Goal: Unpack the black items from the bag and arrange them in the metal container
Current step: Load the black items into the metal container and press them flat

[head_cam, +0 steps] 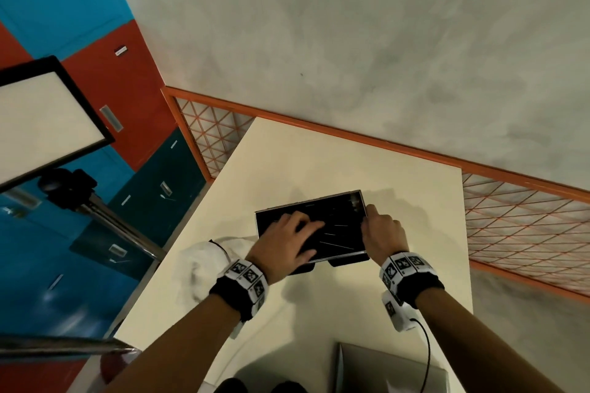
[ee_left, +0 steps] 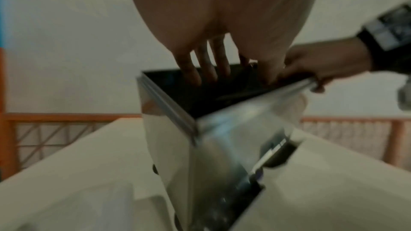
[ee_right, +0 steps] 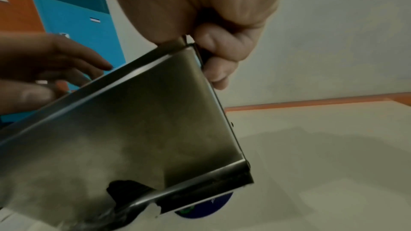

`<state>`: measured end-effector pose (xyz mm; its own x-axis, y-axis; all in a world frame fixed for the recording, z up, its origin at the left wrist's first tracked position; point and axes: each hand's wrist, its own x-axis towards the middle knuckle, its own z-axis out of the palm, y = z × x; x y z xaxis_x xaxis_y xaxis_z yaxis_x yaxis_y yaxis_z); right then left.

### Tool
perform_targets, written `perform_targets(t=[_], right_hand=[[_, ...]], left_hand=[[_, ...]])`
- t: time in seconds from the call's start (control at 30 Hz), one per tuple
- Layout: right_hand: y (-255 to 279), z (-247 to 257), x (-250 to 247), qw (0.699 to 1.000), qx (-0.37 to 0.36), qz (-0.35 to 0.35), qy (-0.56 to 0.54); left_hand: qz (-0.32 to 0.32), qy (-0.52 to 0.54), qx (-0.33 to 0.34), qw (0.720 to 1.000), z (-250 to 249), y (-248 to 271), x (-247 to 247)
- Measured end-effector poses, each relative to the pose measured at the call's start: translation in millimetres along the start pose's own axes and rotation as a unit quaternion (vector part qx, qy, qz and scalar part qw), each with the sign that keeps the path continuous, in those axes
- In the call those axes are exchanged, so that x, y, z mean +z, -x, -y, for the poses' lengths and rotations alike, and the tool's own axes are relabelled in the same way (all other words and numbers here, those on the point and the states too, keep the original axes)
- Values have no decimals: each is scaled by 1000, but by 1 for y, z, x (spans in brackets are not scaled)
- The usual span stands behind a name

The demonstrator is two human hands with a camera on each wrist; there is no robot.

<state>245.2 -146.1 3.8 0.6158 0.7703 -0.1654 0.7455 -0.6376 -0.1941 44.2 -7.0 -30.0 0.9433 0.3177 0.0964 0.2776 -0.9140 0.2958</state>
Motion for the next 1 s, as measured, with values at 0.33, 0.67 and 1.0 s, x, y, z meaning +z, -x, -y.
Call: perform_targets(t=[0.33, 0.67, 1.0], right_hand=[[15, -3, 10, 1000, -7, -6, 23], [16, -10, 14, 1000, 7, 7, 15], [17, -17, 21, 1000, -2, 0, 16]], left_hand=[[21, 4, -136, 990, -14, -23, 43], [-45, 104, -120, 986, -24, -23, 52], [-48, 55, -66, 995, -14, -12, 52]])
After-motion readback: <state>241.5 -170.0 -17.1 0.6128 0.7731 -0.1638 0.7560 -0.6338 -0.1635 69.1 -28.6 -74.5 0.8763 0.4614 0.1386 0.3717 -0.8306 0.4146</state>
